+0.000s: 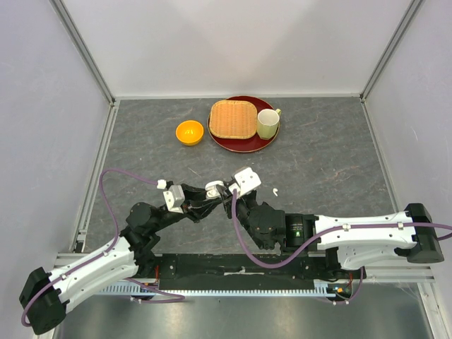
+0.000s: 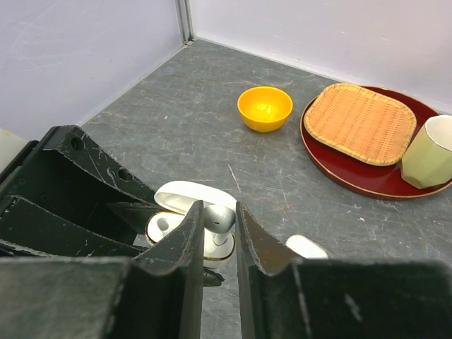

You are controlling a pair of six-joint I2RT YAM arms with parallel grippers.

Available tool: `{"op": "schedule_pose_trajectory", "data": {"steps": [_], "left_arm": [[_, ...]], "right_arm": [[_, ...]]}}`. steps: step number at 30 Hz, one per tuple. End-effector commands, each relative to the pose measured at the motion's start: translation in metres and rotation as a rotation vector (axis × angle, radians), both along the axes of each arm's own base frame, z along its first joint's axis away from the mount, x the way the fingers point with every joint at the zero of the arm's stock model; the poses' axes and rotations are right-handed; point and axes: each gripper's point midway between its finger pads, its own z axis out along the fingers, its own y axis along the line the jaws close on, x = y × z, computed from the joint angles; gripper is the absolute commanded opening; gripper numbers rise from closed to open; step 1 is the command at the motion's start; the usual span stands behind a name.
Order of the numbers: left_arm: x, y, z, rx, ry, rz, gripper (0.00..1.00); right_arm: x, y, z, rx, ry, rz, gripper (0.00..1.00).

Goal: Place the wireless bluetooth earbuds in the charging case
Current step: Place the earbud in the charging case.

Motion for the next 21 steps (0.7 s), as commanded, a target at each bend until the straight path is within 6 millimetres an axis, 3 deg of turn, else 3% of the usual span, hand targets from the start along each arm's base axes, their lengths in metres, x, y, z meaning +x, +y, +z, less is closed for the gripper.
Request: {"op": "schedule_pose_trajectory", "data": {"steps": [1, 21], "left_arm": [[0.001, 0.005, 0.034, -0.078, -0.067, 0.024, 0.02], [0.009, 0.014, 0.047, -0.149, -0.059, 0.088, 0.02]], "right_arm": [[0.0, -0.006, 0.002, -0.004, -0.012, -0.011, 0.0], [-0.008, 0.007, -0.009, -0.066, -0.014, 0.069, 0.0]]}}
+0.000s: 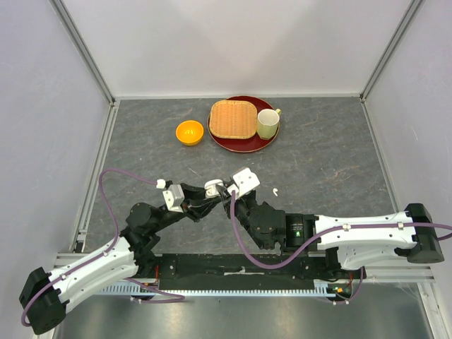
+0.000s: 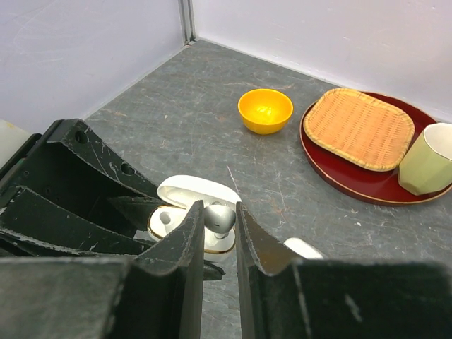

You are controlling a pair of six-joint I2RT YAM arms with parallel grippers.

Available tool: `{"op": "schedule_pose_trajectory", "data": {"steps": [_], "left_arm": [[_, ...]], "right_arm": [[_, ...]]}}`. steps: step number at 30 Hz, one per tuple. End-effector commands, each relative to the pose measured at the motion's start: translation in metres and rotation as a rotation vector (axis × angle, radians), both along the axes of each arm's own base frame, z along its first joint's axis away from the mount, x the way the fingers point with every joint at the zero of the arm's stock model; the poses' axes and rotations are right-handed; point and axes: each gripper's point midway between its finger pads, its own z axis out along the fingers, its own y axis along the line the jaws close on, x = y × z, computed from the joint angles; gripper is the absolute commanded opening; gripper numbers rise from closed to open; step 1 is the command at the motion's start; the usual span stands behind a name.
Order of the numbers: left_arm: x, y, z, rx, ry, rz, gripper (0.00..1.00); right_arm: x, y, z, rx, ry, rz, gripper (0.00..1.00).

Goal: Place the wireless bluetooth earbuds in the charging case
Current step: Place the earbud in the charging case.

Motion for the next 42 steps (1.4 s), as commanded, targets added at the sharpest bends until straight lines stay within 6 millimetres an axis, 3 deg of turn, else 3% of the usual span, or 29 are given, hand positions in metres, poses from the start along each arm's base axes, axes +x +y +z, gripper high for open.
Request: {"op": "schedule_pose_trajectory", "data": {"steps": [1, 14, 21, 34, 42], "left_arm": [[0.006, 0.014, 0.046, -0.143, -0.066, 0.07, 0.02], [0.006, 0.012, 0.045, -0.144, -0.065, 0.065, 0.02], [-0.006, 0.008, 0.043, -0.116, -0.129, 0.008, 0.02], [-0.011, 0.008, 0.044, -0.097, -0.164, -0.009, 0.02], [-0.01, 0.009, 0.047, -0.104, -0.163, 0.002, 0.02]], "right_arm": [[-0.006, 0.004, -0.009, -0.044, 0.002, 0.044, 0.0], [-0.01, 0.014, -0.019, -0.097, 0.0, 0.085, 0.0], [-0.008, 0.017, -0.017, -0.101, -0.002, 0.074, 0.0], [-0.01, 0.023, -0.012, -0.105, -0.003, 0.091, 0.0], [-0.012, 0.029, -0.023, -0.162, 0.016, 0.112, 0.0]]}}
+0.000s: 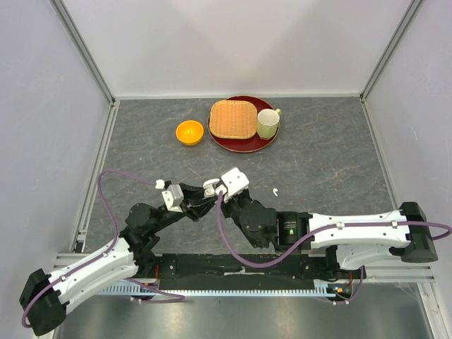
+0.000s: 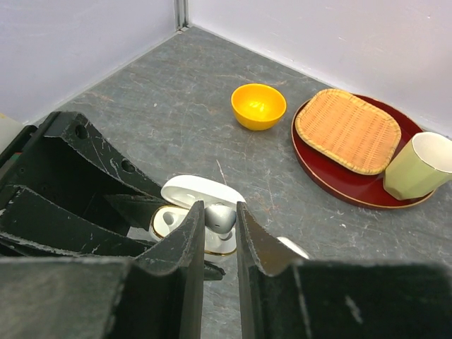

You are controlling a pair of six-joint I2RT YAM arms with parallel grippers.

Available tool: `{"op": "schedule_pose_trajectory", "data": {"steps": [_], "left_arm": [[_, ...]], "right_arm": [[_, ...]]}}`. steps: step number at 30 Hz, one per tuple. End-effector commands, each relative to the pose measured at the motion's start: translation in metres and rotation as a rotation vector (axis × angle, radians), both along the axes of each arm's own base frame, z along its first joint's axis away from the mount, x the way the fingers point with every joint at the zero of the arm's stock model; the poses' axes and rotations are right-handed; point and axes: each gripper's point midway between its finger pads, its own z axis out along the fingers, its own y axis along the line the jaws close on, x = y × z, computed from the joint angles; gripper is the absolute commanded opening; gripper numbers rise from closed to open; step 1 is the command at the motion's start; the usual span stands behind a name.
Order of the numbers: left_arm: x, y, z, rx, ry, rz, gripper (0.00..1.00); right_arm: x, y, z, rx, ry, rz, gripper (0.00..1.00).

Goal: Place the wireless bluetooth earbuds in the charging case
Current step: Place the earbud in the charging case.

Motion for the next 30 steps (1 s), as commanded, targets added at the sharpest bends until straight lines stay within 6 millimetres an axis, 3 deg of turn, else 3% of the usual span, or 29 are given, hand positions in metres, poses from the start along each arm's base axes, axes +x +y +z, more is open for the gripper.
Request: {"op": "schedule_pose_trajectory", "data": {"steps": [1, 10, 24, 30], "left_arm": [[-0.011, 0.006, 0.049, -0.105, -0.158, -0.012, 0.02], [-0.011, 0.008, 0.049, -0.11, -0.152, -0.004, 0.02], [-0.006, 0.011, 0.053, -0.126, -0.154, 0.026, 0.02], [-0.006, 0.01, 0.052, -0.124, -0.154, 0.019, 0.02]], "right_arm": [[-0.015, 0.019, -0.021, -0.077, 0.041, 0.105, 0.0], [-0.01, 0.005, -0.012, -0.067, 0.03, 0.061, 0.0], [-0.022, 0.014, -0.029, -0.129, 0.085, 0.151, 0.0], [-0.015, 0.01, -0.019, -0.105, 0.077, 0.103, 0.0]]}}
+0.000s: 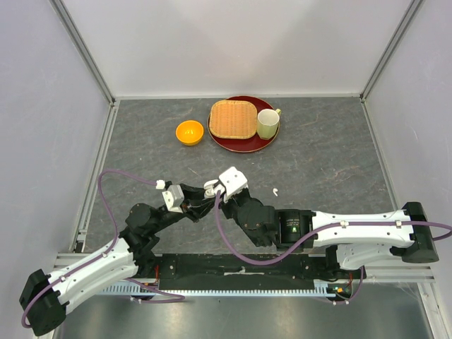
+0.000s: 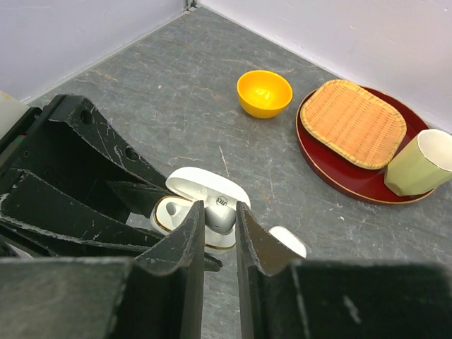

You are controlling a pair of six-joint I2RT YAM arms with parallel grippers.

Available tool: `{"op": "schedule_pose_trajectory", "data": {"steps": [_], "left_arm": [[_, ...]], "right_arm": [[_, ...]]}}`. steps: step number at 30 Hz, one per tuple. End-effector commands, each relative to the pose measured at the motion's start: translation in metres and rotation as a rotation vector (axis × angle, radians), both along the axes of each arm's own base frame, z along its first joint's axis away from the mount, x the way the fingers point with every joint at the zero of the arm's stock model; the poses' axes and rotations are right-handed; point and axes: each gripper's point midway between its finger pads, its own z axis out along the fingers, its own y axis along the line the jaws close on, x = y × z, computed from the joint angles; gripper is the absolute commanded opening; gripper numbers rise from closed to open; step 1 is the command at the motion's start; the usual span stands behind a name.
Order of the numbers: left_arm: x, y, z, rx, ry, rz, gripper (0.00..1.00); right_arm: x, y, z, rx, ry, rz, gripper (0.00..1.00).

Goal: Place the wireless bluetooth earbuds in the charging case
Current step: Place the earbud in the charging case.

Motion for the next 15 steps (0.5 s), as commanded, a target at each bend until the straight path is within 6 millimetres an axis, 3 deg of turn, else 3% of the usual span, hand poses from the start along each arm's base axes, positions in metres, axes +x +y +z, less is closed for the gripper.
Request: {"op": "schedule_pose_trajectory", "data": {"steps": [1, 10, 15], "left_arm": [[-0.006, 0.01, 0.054, -0.131, -0.162, 0.017, 0.02], [-0.007, 0.008, 0.044, -0.114, -0.151, 0.008, 0.02], [-0.008, 0.009, 0.044, -0.122, -0.155, 0.009, 0.02]], "right_arm": [[-0.01, 0.01, -0.012, -0.03, 0.046, 0.058, 0.0], [-0.005, 0.0, 0.03, 0.119, 0.028, 0.048, 0.0], [-0.005, -0.002, 0.038, 0.138, 0.021, 0.054, 0.0]]}}
